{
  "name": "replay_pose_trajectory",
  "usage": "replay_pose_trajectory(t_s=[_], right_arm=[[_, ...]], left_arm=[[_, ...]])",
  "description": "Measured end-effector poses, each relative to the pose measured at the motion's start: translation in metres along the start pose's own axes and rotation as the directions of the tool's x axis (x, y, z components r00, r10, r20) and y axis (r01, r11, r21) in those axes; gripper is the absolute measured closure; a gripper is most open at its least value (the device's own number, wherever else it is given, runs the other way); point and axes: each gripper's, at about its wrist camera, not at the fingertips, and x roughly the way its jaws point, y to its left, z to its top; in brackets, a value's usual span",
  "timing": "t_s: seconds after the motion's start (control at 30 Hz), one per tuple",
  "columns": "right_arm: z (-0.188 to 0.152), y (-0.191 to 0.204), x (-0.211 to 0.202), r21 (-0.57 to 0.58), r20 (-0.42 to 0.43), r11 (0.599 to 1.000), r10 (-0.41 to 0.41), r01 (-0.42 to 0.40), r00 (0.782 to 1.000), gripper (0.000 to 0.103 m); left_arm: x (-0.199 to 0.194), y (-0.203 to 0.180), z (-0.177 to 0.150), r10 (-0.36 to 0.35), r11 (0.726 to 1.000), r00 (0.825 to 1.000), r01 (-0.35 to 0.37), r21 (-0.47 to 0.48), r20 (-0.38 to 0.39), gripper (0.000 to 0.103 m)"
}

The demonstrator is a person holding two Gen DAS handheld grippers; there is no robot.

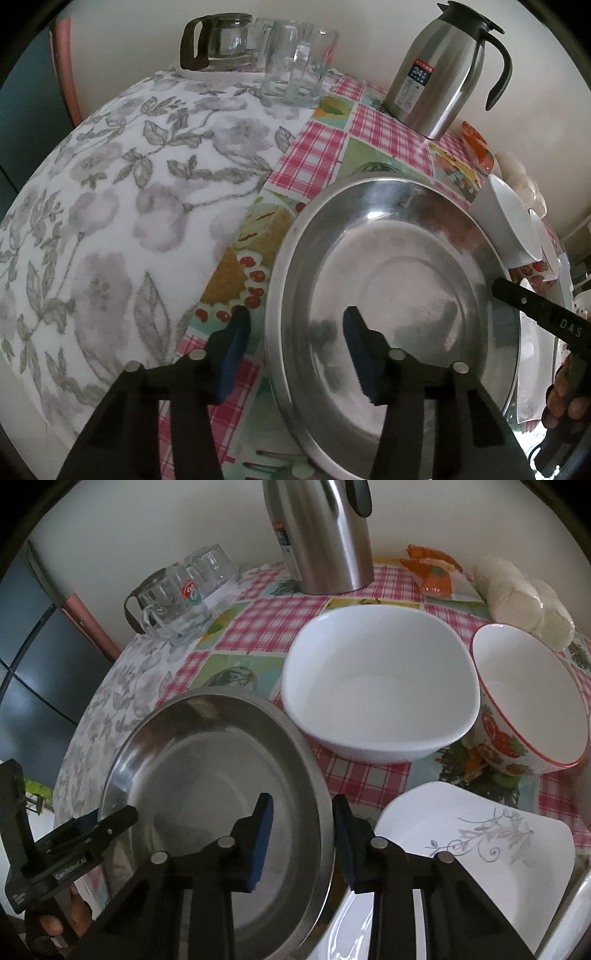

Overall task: Organize plates and bowls
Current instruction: 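Grasp the rim of the large steel tray with both tools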

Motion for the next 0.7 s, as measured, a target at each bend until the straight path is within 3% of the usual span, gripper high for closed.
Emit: replay_pose_trajectory(t_s=[0.17,0.23,0.33,0.7], right_arm=[[-0.002,-0.003,0.006,0.015,-0.013,1.0,0.006,-0.006,1.0,0.072],[-0.003,-0.005,0.007,0.026,-0.014,1.0,0.012,-0.012,1.0,0.077],[-0.006,-0.011,0.009,0.047,-0.025,0.999,0.014,-0.013,1.0,0.088],[-0.019,0.006,0.006,-0.025,-0.028,0.999,0.031,-0.031,0.999,0.088]], left_arm=[[0.0,0.002,0.0,0.008,1.0,1.0,-0.008,-0.003,0.006,0.075],[0.0,0.002,0.0,0.006,1.0,1.0,-0.006,-0.005,0.011,0.078],[0.0,0.003,-0.001,0.022,1.0,0.999,-0.022,-0.005,0.027,0.08],[-0.022,0.021,-0.011,0.044,0.998,0.998,-0.041,-0.057,0.055,0.081]])
